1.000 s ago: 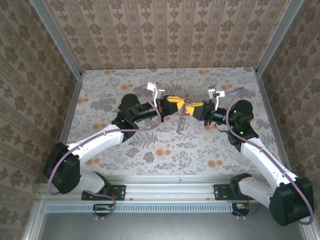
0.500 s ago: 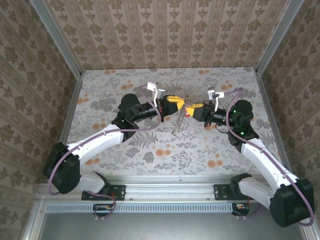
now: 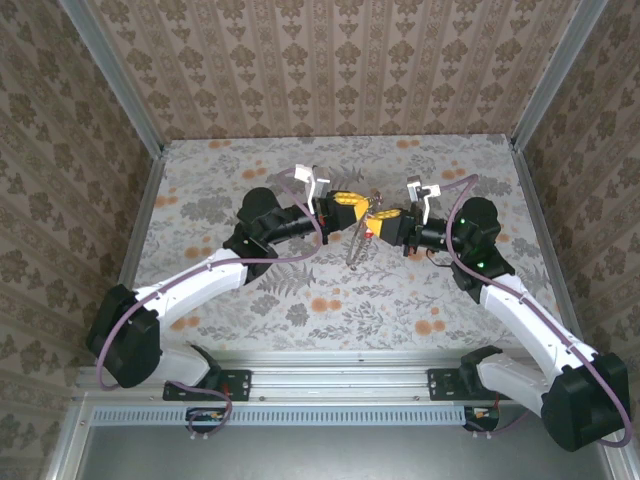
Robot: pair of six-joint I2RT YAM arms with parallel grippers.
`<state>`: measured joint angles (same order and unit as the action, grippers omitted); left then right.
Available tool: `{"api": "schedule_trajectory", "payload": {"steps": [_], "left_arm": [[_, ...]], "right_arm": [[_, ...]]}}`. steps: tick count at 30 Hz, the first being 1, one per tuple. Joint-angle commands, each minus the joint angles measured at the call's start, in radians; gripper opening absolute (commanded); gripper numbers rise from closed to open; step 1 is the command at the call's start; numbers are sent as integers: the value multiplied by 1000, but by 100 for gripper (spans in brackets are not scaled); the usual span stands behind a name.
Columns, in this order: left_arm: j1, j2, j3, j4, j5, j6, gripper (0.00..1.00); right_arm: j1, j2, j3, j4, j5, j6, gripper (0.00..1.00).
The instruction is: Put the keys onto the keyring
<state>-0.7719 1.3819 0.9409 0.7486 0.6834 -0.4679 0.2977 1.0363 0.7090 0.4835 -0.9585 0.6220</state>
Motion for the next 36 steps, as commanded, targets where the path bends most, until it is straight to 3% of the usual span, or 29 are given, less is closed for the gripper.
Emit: {"api": "schedule_trajectory", "payload": {"steps": [1,27,29,31,36], "left_arm": [[-4,-18,41,56,-5,8,0],[-9,-12,44,51,-15,10,0],[-7,-14,42,47,-15,14,0],[-6,-15,39,47,-15,13,0],[-6,-17,37,46,-12,12,0]], "right_arm": [[5,-6,27,-53,-16,-47,0],[14,-37,7,-125,67,-77,0],[10,-51,5,-134,79,-74,14],[-3,-80,-3,-148,95,-71,21],[-63,-144,-8,-140,91,-31,23]]}}
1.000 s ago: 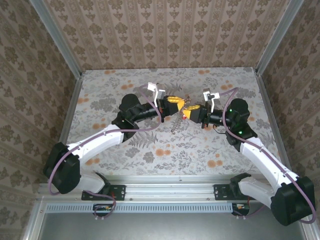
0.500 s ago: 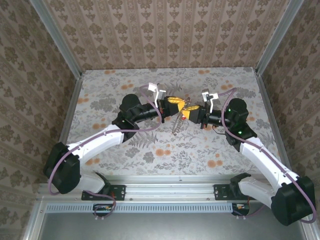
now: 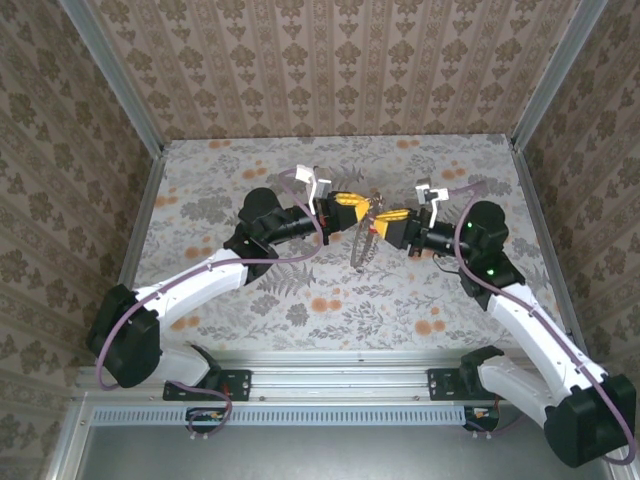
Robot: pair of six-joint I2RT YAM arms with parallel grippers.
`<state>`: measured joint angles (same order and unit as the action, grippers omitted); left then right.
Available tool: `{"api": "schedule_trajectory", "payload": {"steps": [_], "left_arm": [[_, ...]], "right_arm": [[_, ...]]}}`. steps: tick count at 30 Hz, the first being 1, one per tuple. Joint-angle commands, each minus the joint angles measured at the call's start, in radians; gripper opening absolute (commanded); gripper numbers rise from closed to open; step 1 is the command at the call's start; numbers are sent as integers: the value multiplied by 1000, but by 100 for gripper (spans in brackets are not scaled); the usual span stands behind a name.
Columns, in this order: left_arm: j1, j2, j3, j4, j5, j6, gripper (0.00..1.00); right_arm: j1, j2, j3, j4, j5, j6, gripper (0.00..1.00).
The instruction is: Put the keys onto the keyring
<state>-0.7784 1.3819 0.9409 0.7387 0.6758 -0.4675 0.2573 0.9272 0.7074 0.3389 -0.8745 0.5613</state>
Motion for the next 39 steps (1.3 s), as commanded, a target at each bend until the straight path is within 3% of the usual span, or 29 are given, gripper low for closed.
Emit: {"api": "schedule_trajectory", "payload": {"steps": [1,12,29,39], "left_arm": [[0,-18,38,56,-2,10,0],[-1,-29,36,33,5,15,0],[-1,-8,61,27,26,7,0],[-5,6,59,30,31,-3,0]], "right_arm": [[-30,-40,-4,13,2,41,23],[-34,33,41,202,-27,189,27],[20,110,79,242,-12,186,27],[26,112,86,244,-7,181,20]]}}
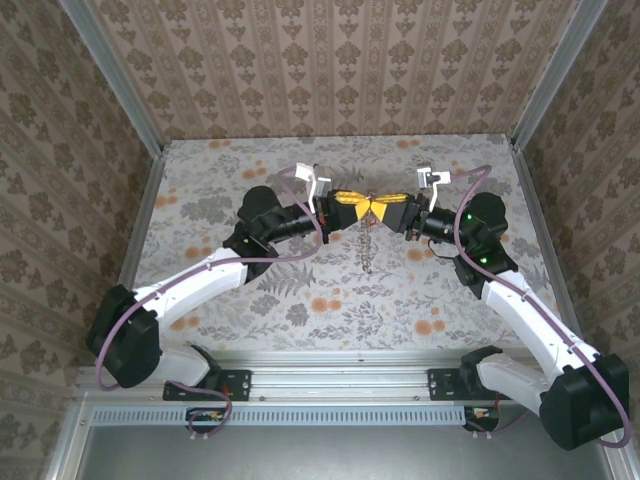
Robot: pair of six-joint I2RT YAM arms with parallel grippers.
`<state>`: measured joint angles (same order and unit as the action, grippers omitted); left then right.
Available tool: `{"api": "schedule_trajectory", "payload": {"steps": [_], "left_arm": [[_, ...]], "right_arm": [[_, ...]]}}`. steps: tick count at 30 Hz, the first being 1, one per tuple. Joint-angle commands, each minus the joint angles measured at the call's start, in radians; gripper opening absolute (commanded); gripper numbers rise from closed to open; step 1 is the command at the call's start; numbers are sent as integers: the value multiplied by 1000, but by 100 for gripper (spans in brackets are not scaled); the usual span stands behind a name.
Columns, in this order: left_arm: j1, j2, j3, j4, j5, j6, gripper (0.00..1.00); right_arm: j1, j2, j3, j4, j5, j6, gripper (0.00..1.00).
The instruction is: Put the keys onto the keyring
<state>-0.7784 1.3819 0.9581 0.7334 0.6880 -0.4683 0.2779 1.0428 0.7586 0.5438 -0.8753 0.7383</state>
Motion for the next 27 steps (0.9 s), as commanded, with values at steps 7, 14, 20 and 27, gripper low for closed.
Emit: {"api": "schedule_trajectory", "payload": {"steps": [7,14,20,27], "left_arm": [[-8,14,43,36,21,-6,0],[-10,19,50,37,24,-9,0],[-1,3,62,-25,19,5,0],[65,-108,77,-240,9,85,29]], "right_arm": [[6,-4,42,39,2,4,20],[8,-3,45,35,-4,0,2],[7,-26,55,-82,-4,-90,0],[6,-66,81,-286,3,-240,0]]}}
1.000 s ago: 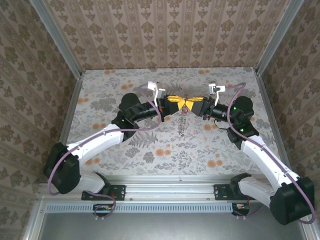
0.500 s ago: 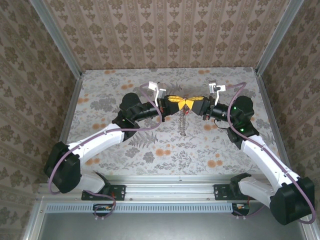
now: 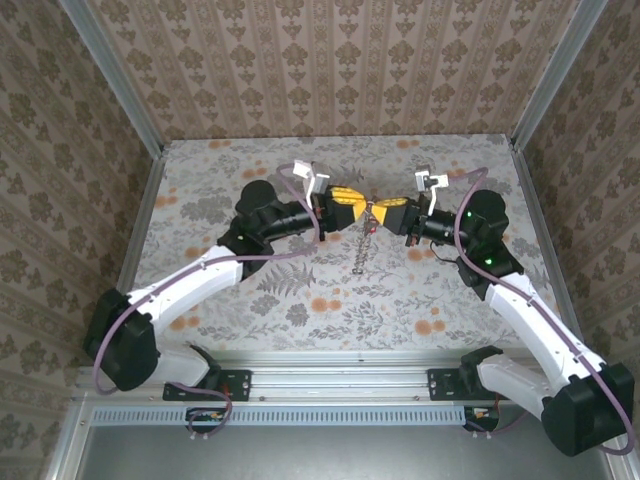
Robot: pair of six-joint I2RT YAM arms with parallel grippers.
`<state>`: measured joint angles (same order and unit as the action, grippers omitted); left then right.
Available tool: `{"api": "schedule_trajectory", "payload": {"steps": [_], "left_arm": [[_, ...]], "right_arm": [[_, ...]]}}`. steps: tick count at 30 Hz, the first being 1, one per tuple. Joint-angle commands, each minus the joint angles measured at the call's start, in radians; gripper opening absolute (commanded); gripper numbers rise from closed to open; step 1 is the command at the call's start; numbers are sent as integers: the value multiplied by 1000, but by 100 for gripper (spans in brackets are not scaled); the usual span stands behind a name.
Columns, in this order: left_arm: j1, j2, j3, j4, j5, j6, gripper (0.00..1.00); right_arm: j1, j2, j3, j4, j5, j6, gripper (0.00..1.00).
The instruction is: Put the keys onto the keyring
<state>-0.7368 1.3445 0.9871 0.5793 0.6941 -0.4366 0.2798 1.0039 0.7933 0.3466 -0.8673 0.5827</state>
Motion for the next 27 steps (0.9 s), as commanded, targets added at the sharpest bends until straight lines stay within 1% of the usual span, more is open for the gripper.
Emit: {"api": "schedule_trajectory", "payload": {"steps": [1,6,11,20,27], "left_arm": [[32,-84,57,-129,7,72,30],[52,-105,97,-273,46,134,35],[53,-81,141,-380,94,165,37],[35,-14,212,-466,197,174,37],[19,26,239,-481,220,172,37]], "right_arm": [[4,-26,52,-113,-7,-102,0],[5,-21,84,-205,-27,-173,0],[6,-11,131,-314,-38,-252,0],[13,1,172,-389,-70,-303,0],[19,6,174,-391,-73,-308,0]]}}
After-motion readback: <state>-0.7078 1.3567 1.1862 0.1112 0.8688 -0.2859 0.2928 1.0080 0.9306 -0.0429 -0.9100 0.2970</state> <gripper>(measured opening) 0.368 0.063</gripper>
